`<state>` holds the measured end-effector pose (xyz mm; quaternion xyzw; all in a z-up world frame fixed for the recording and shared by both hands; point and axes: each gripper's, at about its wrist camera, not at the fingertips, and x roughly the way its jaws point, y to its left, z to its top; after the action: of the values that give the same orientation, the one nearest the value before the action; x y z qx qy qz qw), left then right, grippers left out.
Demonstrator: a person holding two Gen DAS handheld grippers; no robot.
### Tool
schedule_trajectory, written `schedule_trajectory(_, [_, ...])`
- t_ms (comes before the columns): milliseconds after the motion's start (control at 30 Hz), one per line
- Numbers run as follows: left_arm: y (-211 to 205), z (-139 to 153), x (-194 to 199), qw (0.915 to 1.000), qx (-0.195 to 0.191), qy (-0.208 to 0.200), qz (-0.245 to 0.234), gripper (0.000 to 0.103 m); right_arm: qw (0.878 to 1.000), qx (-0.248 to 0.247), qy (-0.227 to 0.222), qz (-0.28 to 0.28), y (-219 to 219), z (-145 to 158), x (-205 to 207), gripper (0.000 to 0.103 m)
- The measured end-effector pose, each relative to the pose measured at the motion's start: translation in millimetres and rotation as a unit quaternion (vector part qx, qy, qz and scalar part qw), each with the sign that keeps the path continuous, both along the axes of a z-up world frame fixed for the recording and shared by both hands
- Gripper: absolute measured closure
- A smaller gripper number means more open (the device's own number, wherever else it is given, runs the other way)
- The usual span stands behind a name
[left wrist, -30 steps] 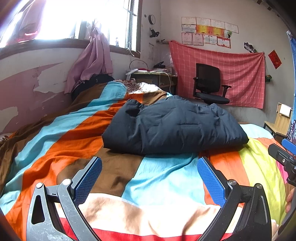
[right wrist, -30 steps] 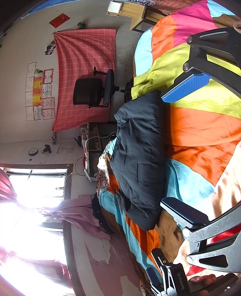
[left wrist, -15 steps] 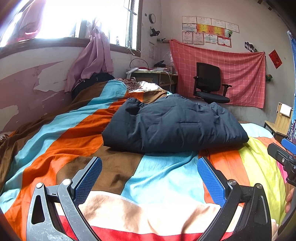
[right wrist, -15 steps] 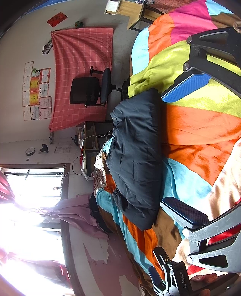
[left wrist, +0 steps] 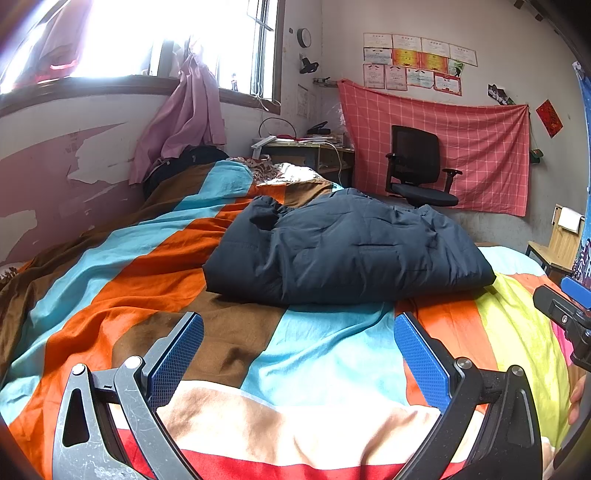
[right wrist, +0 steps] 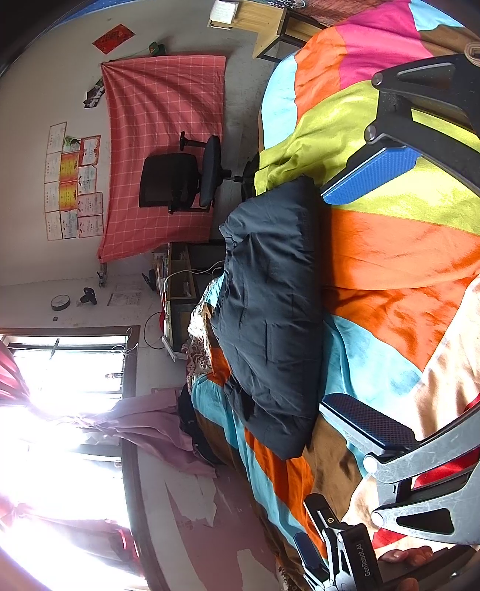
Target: Fold large clothes
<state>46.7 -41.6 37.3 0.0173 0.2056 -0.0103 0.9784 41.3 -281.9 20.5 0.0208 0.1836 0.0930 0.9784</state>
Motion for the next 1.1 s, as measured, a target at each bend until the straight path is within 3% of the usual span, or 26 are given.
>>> schedule_trajectory(1100, [-0.7,3.7,-2.1,1.0,-0.006,0.001,0.003,0.002,1.0,0.0,0.002,0.001,0.5,-0.9,-0.1,0.0])
